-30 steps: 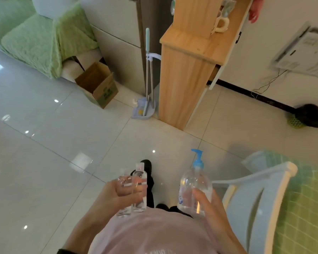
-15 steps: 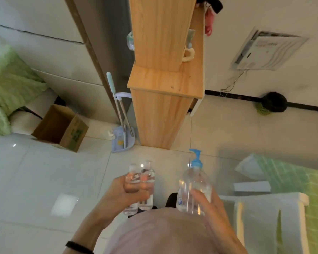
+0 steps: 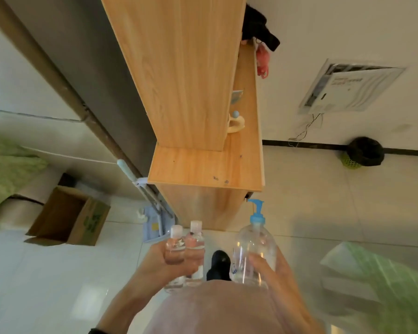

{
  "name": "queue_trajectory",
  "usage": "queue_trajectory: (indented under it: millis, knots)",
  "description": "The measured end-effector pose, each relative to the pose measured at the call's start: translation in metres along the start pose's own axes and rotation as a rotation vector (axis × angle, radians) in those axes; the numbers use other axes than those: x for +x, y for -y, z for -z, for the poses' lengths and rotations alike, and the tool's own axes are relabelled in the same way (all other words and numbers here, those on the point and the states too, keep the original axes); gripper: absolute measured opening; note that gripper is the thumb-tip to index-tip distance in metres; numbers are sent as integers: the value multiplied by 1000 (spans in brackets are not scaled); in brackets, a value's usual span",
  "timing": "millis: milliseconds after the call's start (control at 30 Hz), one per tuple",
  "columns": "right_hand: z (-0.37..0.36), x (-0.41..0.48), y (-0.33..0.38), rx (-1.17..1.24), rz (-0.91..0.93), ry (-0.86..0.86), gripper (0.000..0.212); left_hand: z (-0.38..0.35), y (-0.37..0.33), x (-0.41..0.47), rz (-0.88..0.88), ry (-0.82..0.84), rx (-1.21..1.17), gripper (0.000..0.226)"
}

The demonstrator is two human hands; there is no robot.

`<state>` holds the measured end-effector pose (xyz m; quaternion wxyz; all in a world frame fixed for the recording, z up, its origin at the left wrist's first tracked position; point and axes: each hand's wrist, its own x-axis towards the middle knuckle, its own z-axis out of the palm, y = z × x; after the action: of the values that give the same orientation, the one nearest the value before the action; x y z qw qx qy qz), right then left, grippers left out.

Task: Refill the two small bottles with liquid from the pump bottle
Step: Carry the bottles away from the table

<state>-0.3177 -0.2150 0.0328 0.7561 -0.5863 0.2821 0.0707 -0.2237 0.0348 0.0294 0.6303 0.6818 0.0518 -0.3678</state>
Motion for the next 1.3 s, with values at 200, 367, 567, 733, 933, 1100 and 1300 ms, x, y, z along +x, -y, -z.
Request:
queue_trajectory:
  millis: [200, 367, 567, 733, 933, 1100, 1300]
  knots:
    - [6, 72, 56, -56, 11, 69, 59, 7, -54, 66, -110, -34, 16, 38]
    - [5, 120, 93, -142, 63, 114, 55, 17, -89, 119, -225, -147, 125, 47]
    - [-5, 169, 103, -225, 154, 60, 64, 23, -117, 176, -313, -151, 272, 45]
    - [-15, 197, 94, -338, 216, -34, 82, 31, -124, 208, -326, -127, 292, 51]
    - [-20, 215, 88, -442, 222, -87, 96, 38, -116, 223, -335, -85, 312, 51]
    - [-25, 220, 88, -526, 233, -101, 99, 38, -108, 229, -325, -72, 336, 49]
    - [-26, 222, 86, -569, 249, -104, 103, 42, -105, 235, -289, -55, 330, 44]
